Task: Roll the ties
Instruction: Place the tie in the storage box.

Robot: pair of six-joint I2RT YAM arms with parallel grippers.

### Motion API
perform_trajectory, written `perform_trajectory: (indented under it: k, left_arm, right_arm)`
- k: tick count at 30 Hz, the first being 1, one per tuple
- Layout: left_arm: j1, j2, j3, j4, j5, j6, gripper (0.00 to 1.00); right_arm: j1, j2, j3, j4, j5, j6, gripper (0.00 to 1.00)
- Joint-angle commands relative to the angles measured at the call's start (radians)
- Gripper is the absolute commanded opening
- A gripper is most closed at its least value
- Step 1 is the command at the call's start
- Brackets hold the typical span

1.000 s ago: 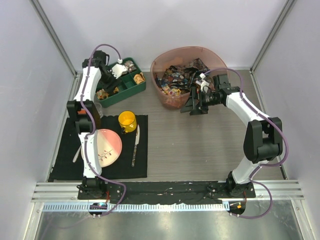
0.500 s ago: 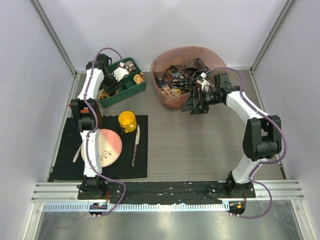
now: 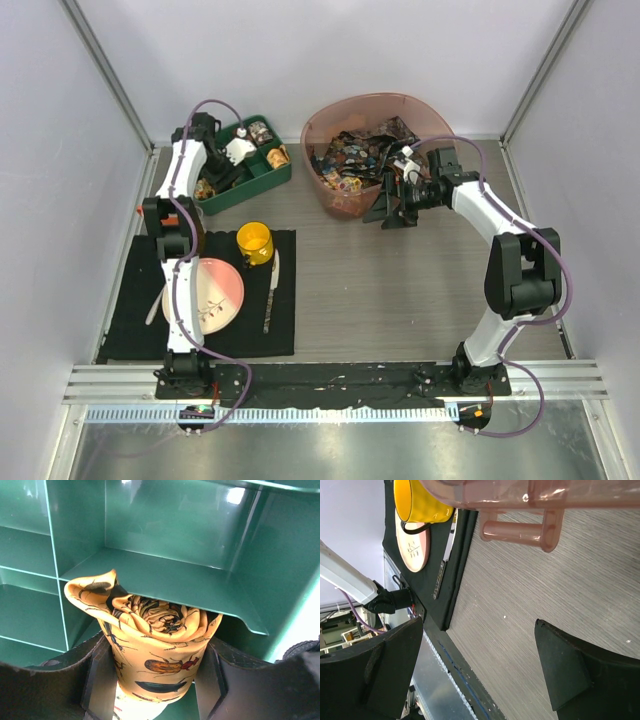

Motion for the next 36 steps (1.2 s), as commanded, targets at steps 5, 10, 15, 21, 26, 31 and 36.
perform_trajectory:
  k: [5, 10, 15, 21, 26, 31, 36]
  left_arm:
    - [0.045, 0.100, 0.043, -0.156, 0.101, -0.023, 0.00]
    - [0.059, 0.132, 0.058, -0.223, 0.159, -0.029, 0.00]
    - [0.070, 0.144, 0.057, -0.263, 0.198, -0.070, 0.00]
    - [0.083, 0.110, 0.038, -0.265, 0.256, -0.159, 0.00]
    - [0.091, -0.035, -0.099, -0.040, 0.250, -0.287, 0.00]
    - [0.091, -0.141, -0.155, 0.080, 0.244, -0.409, 0.00]
    - [0.085, -0.173, -0.140, 0.108, 0.253, -0.442, 0.00]
  right_arm:
    - [-0.006, 0.006, 0.039, 0.005, 0.011, -0.014, 0.99]
    - [-0.011, 0.004, 0.033, -0.007, 0.014, -0.020, 0.99]
    - [-0.023, -0.002, 0.025, -0.013, 0.014, -0.028, 0.99]
    - [-0.035, -0.005, 0.018, -0.015, 0.007, -0.031, 0.99]
    - [-0.040, -0.004, 0.021, -0.013, -0.002, -0.028, 0.99]
    - [-0.040, -0.001, 0.025, -0.013, -0.013, -0.025, 0.99]
    - [-0.040, -0.005, 0.022, -0.010, -0.021, -0.020, 0.99]
